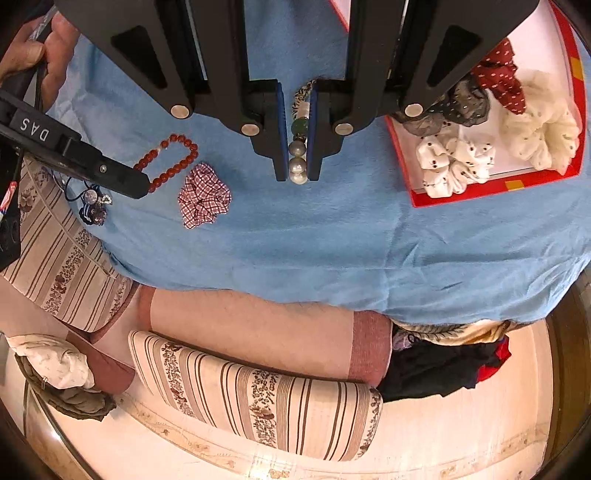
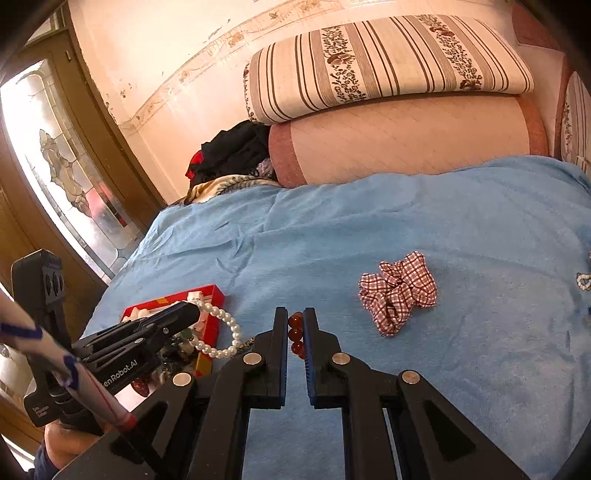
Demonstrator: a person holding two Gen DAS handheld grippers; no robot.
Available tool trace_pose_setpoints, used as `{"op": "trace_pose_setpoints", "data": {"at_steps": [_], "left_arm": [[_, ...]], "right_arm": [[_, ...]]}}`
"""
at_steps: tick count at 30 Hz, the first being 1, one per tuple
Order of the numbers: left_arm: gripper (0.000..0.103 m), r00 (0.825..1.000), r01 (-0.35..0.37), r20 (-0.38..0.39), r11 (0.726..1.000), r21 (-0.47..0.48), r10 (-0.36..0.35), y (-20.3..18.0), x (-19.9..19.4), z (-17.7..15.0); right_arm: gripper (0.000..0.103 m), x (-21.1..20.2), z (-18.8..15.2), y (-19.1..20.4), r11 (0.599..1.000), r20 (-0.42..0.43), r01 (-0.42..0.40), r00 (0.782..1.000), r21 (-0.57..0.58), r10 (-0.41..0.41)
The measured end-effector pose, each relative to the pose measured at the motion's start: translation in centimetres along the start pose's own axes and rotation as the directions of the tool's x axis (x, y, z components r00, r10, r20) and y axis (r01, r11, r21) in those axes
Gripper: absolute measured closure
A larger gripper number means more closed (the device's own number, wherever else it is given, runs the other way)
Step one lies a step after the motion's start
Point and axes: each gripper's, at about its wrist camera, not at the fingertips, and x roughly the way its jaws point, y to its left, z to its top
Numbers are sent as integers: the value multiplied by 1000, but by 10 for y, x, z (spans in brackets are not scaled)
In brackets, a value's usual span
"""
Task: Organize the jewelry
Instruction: 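Carry the pearl bracelet and red bead bracelet over the box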
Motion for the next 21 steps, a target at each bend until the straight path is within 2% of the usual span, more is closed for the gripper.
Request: {"op": "trace_pose_setpoints", "data": {"at_steps": [11, 21], "left_arm": [[94, 997, -41, 59, 999, 16, 40, 7, -35, -5], [94, 990, -91, 109, 995, -27, 94, 34, -77, -16]], "right_arm": [[95, -7, -1, 33, 999, 18, -30, 999, -45, 31], [95, -9, -11, 77, 992, 15, -73, 997, -104, 75]]}}
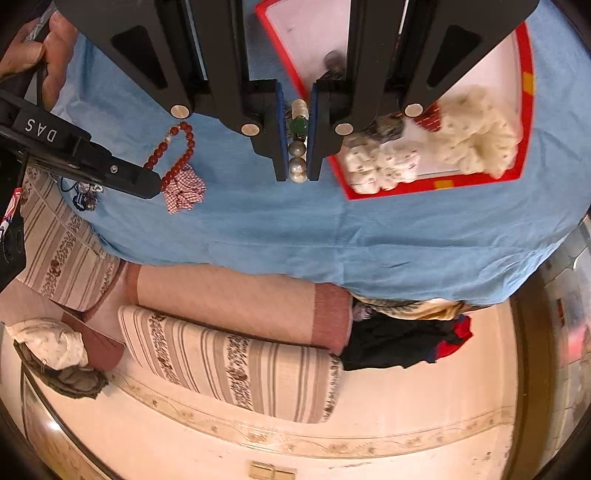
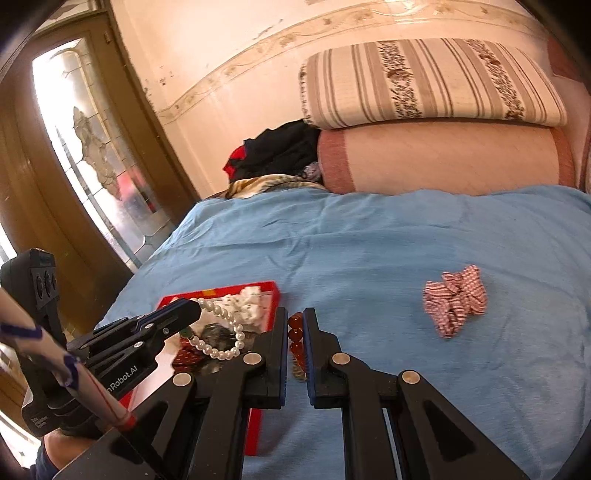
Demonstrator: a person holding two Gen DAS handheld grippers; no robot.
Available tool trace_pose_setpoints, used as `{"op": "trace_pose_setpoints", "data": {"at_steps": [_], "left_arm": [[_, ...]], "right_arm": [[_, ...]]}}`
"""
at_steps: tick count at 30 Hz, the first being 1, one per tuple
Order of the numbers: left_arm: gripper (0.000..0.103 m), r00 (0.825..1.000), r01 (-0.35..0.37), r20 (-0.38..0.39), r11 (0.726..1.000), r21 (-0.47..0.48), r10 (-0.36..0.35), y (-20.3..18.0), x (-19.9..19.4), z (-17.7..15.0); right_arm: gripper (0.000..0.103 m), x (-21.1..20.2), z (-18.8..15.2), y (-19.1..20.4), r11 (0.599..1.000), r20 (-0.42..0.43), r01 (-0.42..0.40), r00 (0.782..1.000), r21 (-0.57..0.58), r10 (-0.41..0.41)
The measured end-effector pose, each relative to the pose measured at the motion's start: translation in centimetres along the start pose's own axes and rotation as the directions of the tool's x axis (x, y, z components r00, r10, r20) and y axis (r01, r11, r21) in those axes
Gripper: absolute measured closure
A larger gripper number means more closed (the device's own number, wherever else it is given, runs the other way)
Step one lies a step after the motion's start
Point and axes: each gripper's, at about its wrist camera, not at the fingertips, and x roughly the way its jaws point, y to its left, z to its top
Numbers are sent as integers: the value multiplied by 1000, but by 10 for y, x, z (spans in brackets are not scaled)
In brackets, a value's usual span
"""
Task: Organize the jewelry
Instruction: 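Carry the pearl bracelet and red bead bracelet over the box, then lower both bracelets into the box and open both grippers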
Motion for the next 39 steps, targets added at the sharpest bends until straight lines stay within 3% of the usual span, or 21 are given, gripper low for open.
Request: {"op": "trace_pose_setpoints", "data": {"at_steps": [11, 17, 28, 39], "left_arm": [[94, 988, -142, 59, 989, -45, 144, 48, -46, -20], [94, 977, -203, 52, 977, -73, 207, 73, -57, -31], [94, 968, -251, -9, 961, -119, 252, 108, -48, -47], [94, 955, -296, -74, 947, -126, 289, 123, -33, -56]], "right_arm": [[95, 8, -17, 54, 995, -31, -77, 997, -61, 75], [95, 19, -28, 89, 987, -66, -121, 991, -102, 115], [95, 46, -51, 138, 975, -141, -182, 976, -130, 164], [95, 73, -68, 157, 972, -200, -188, 967, -142, 158]]}}
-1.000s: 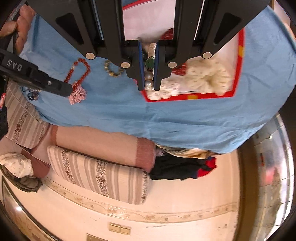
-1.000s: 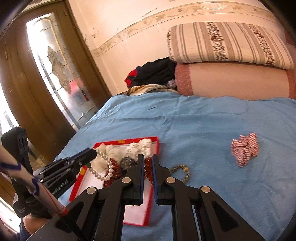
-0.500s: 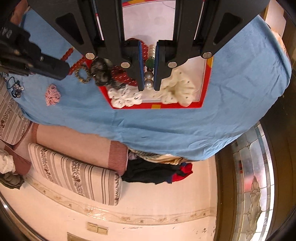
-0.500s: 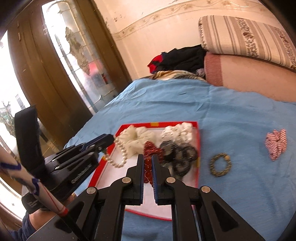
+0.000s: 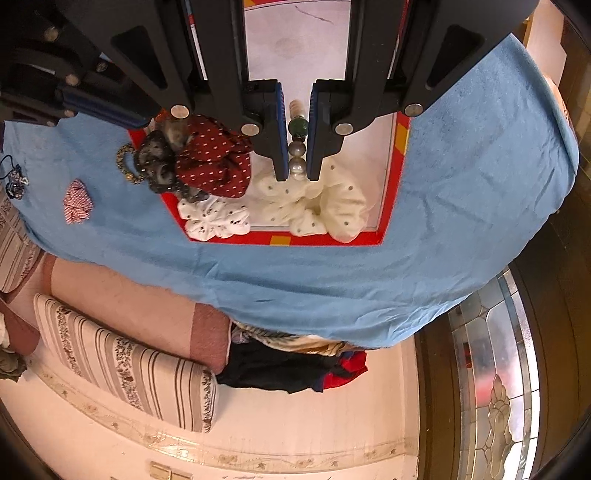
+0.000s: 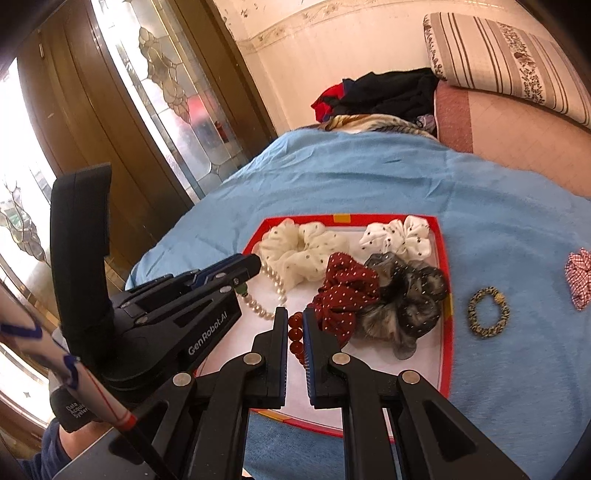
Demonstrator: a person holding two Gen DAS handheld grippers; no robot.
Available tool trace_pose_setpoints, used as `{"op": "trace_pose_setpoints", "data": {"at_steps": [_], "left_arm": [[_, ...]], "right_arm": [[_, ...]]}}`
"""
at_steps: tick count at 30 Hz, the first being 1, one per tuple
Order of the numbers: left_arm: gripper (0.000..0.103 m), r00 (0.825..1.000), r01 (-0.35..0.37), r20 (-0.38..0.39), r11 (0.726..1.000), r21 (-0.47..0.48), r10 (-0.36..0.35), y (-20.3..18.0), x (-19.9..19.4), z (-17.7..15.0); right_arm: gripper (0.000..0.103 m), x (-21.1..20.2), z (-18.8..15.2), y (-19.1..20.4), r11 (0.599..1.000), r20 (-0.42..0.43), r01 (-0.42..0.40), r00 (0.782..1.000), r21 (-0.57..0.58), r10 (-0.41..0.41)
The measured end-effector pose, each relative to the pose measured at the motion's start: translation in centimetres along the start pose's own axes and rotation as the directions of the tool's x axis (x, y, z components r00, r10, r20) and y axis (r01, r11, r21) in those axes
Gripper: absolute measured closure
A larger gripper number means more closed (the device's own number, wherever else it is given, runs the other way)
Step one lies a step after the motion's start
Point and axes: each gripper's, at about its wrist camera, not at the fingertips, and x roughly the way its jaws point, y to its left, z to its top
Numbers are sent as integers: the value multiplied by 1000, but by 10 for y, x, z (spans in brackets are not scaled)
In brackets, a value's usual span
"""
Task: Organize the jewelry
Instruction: 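Lower both bracelets into the box and open both grippers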
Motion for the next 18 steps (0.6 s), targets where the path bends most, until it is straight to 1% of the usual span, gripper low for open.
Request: {"op": "trace_pose_setpoints", "data": {"at_steps": [8, 18], "left_arm": [[94, 999, -26, -25, 1000, -6, 26, 6, 9, -3], [94, 998, -44, -49, 999, -6, 44, 9, 18, -5]], "right_arm": [[95, 19, -6, -5, 999, -36, 41, 999, -5, -41], [95, 32, -8, -18, 997, -56, 70, 996, 8, -70]]}}
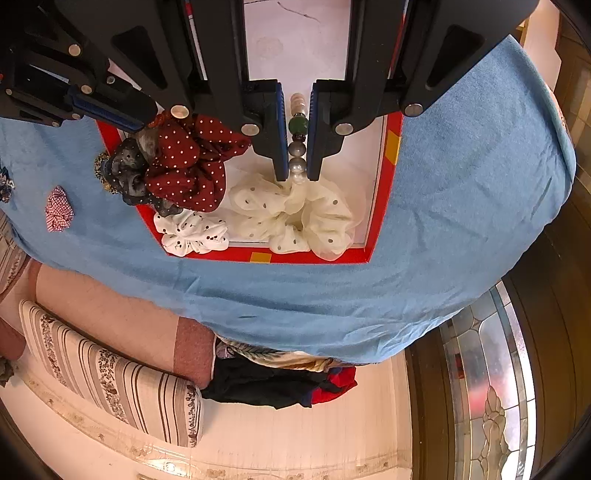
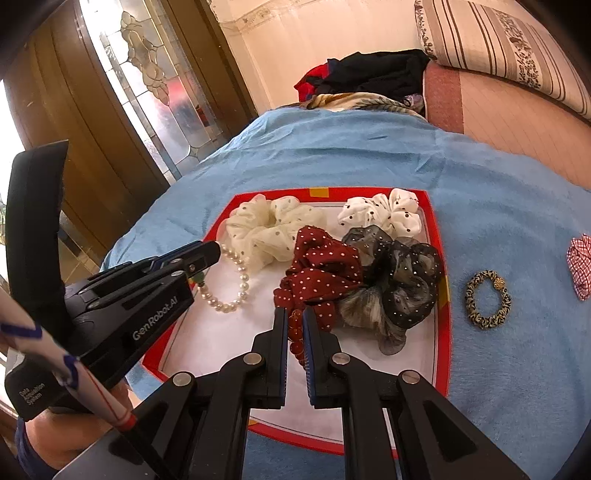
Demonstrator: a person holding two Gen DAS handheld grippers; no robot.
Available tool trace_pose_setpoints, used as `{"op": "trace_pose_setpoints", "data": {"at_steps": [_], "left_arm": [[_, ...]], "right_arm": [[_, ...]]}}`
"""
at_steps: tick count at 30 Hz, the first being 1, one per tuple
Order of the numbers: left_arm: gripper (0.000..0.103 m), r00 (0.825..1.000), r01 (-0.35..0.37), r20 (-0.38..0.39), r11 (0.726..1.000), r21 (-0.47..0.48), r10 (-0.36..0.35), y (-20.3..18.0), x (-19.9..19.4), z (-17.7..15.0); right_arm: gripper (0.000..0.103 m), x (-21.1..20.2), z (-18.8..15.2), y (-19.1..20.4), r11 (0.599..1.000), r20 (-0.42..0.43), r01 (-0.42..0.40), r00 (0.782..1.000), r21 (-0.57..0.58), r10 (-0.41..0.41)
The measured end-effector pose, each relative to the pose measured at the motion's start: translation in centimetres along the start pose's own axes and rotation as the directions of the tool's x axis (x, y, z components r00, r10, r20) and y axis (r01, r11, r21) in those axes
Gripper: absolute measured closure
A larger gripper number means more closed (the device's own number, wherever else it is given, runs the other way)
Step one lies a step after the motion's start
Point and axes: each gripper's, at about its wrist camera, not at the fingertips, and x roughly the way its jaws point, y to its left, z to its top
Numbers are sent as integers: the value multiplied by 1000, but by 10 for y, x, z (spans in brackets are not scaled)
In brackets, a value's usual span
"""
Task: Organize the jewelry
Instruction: 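Lower both bracelets into the box and open both grippers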
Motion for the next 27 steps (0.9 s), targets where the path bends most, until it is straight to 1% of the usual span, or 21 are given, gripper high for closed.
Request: {"op": "trace_pose_setpoints", "data": {"at_steps": [14, 20, 27], "left_arm": [[94, 999, -2, -35, 1000, -5, 2, 2, 13, -1], [94, 998, -1, -58, 1000, -21, 0, 7, 22, -2], [94, 996, 13, -89, 998, -64, -19, 19, 33, 0]], "right_arm": [[95, 10, -1, -13, 999, -13, 27, 1000, 18, -27], [95, 15, 2, -19, 999, -18, 46, 999, 20, -46], [95, 21, 5, -28, 997, -23, 67, 998, 33, -66]]}}
